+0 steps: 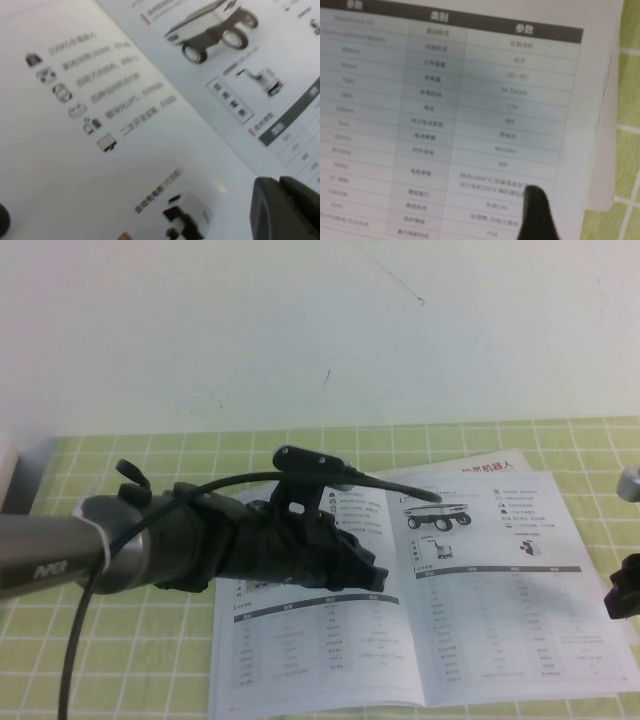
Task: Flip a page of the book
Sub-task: Open the closed book
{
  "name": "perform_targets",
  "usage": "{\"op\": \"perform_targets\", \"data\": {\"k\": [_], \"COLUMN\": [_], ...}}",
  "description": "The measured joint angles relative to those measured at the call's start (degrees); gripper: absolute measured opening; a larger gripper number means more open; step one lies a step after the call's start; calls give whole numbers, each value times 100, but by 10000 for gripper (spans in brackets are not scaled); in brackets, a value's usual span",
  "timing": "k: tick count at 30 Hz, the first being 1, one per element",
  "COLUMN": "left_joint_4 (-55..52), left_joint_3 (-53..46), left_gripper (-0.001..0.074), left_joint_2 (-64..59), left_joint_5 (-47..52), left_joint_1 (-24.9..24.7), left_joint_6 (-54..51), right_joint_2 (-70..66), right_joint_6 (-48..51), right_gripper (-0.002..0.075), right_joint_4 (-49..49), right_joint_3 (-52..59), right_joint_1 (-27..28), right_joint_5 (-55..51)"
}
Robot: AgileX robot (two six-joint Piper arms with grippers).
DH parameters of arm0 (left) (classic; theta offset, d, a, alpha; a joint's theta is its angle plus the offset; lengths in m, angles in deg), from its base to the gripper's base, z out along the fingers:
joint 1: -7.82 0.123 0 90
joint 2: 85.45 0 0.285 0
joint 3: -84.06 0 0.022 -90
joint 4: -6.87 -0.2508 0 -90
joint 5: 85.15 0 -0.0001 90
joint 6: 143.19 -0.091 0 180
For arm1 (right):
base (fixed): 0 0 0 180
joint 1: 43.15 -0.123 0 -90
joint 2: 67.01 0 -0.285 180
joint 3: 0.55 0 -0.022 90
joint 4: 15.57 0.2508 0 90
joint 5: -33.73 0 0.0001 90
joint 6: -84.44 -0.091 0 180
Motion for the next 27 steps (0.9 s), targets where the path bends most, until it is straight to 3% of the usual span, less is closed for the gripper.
{"op": "perform_targets", "data": {"k": [13, 27], "left_joint_4": [-629, -968], "left_joint_3": [61, 87], "left_gripper": [-3, -3], "left_joint_2": [-717, -717], "left_joint_5": [-37, -8], "left_joint_1": [0, 0], "left_joint_6": [580, 885], "right_joint_2": [0, -513], "right_joint_6": [1025, 1139], "right_gripper": [433, 437], "right_joint_4": [1010, 1387], "right_joint_3": [0, 0], "right_joint_1": [0, 0], "right_joint_5": [210, 530]}}
